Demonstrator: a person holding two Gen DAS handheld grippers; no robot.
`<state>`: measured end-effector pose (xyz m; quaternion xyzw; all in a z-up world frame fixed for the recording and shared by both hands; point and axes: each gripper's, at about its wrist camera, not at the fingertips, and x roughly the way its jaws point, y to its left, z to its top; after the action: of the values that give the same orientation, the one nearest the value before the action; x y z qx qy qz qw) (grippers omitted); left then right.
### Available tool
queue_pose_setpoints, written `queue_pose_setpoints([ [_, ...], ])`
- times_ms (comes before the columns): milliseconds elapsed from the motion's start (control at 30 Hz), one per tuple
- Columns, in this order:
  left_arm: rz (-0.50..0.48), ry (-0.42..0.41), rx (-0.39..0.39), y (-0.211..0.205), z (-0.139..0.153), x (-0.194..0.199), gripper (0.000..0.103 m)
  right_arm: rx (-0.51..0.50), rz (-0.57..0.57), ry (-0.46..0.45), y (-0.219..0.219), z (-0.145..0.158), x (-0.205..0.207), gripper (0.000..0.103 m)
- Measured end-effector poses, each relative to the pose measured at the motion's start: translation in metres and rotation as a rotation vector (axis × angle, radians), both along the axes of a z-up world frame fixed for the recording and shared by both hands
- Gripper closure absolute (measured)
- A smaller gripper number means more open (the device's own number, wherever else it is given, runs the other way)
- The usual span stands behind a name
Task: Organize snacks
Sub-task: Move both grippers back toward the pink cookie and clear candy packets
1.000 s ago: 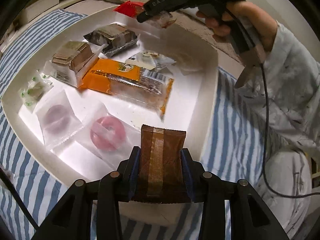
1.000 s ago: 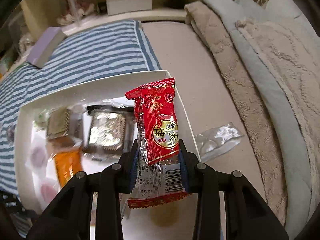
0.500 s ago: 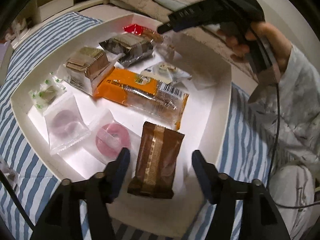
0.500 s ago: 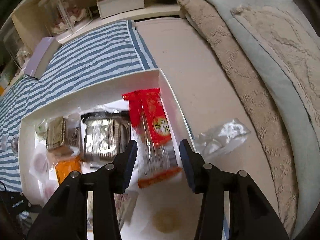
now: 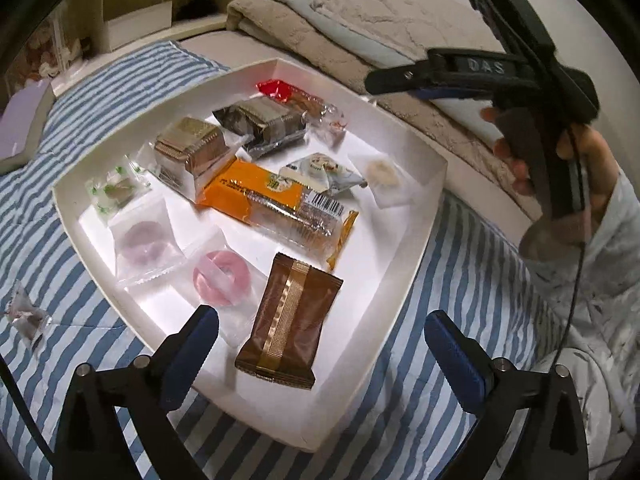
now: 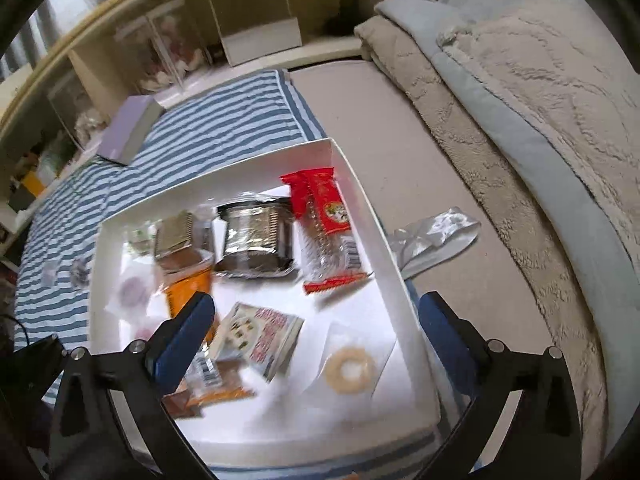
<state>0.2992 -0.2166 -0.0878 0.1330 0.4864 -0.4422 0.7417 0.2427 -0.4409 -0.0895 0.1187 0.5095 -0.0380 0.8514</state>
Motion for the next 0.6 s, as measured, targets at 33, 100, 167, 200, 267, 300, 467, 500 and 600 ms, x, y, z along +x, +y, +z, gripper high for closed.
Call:
queue_pose_setpoints([
  [33,0.006,-0.012,-0.003,0.001,0.004,-0.002,0.000,0.006,0.001,-0.009,0.002,0.004,-0.005,0.000],
  [100,0.017,-0.025,-0.008,0.004,0.011,-0.006,0.000,0.008,0.003,-0.018,0.005,0.009,-0.013,0.000],
  [167,0.029,-0.035,-0.015,0.006,0.018,-0.010,0.000,0.003,0.003,-0.027,0.009,0.015,-0.020,0.000],
  [200,0.033,-0.039,-0.019,0.007,0.021,-0.012,0.000,0.001,0.004,-0.031,0.011,0.016,-0.023,0.000],
  [267,0.051,-0.057,-0.028,0.012,0.029,-0.016,0.000,-0.014,0.003,-0.043,0.016,0.022,-0.030,0.000],
  [300,0.063,-0.070,-0.031,0.015,0.033,-0.018,0.000,-0.022,0.004,-0.051,0.018,0.025,-0.034,0.000],
  [467,0.121,-0.111,-0.057,0.027,0.050,-0.028,0.000,-0.037,-0.009,-0.083,0.028,0.039,-0.055,0.000],
  [500,0.132,-0.116,-0.063,0.030,0.053,-0.030,0.000,-0.040,-0.014,-0.094,0.031,0.042,-0.061,0.000],
  [600,0.174,-0.138,-0.077,0.039,0.061,-0.037,0.000,-0.040,-0.023,-0.118,0.037,0.048,-0.072,0.000],
])
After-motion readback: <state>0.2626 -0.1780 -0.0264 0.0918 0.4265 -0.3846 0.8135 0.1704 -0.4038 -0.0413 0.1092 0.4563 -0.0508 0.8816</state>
